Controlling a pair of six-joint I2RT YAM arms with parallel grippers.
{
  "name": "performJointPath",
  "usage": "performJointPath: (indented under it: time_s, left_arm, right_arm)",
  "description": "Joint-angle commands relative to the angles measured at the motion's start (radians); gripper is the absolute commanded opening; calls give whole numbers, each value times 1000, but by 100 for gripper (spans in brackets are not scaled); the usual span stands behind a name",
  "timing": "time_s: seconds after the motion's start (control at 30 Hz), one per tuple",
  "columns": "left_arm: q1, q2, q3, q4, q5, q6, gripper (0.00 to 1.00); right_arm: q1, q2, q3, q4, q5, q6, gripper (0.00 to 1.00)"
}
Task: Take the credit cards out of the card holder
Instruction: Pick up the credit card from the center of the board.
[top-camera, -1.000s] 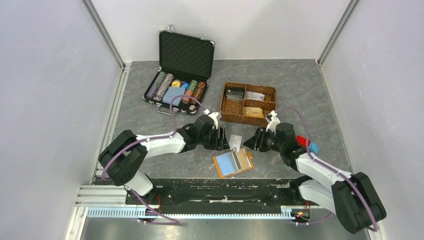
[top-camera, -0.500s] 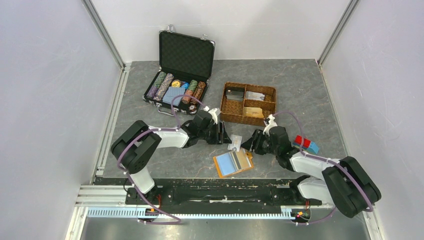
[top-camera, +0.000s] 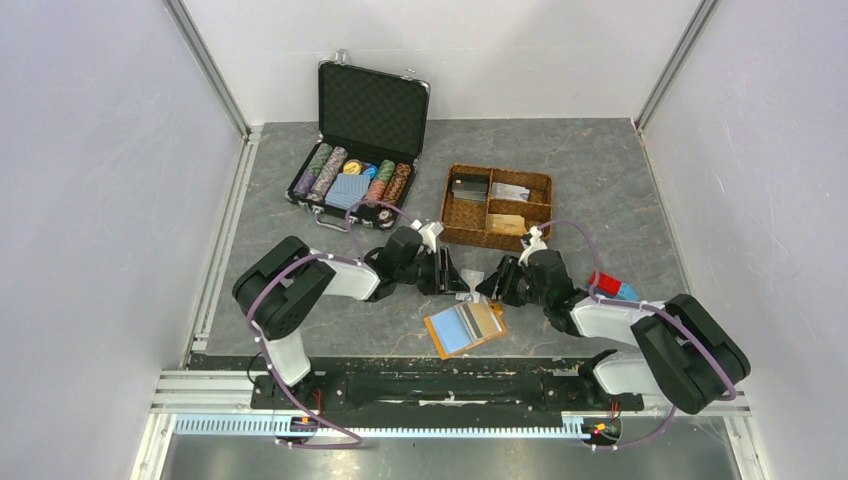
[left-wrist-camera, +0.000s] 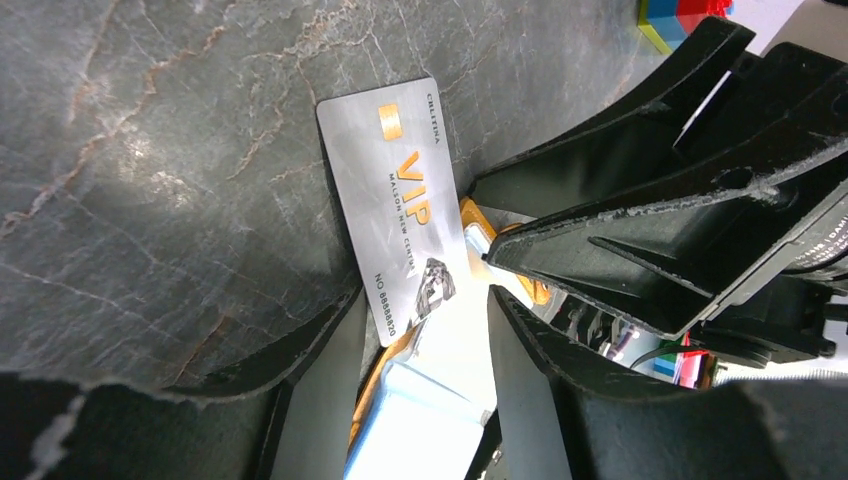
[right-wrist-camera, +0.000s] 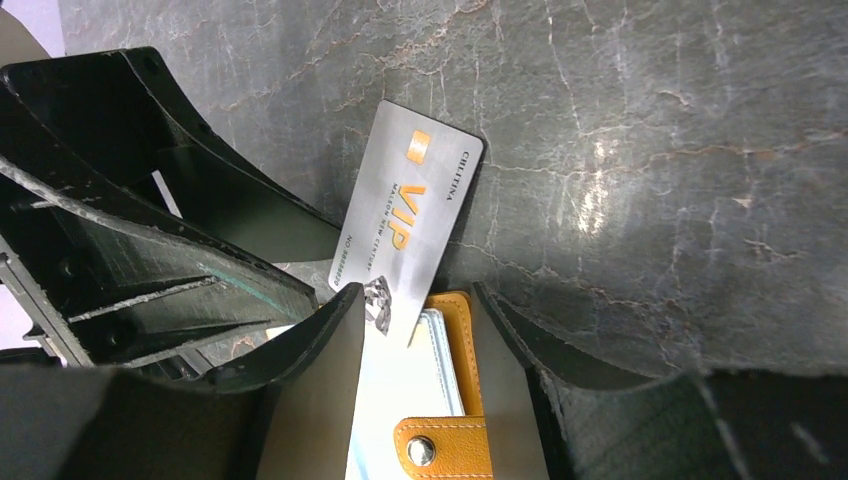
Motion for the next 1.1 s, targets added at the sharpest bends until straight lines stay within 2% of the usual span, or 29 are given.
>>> performJointPath:
  time_s: [0.0,0.2,0.37,0.63,0.77,0.9,1.0,1.07]
  left_arm:
    - [-1,32,-30,81,47,-73,55]
    - [-1,47,-38,146,74,-118,47]
    - [-1,59,-50,212,93,-157,45]
    - [-1,68,-58,220,96,-154,37]
    - [0,69,-58,220,95,-148,26]
    - [2,62,-60,227,104,-158,15]
    - [10,40,-73,248,115,-177,5]
    - [18,14,-88,272,128,-193,2]
  right_arm:
    - [11,44,15,48,16,19,46]
    - [11,60,-11,97,6,27,41]
    - [11,77,-40,175,-30,38,39]
    - [10,138,-81,336,-103,100,36]
    - [10,146,-96,396,-126,123,35]
    - [6,133,-99,388,-128,119,34]
    - [-13,97,-113,383,-137,107,35]
    - [-33,55,-133,413,-161,93,37]
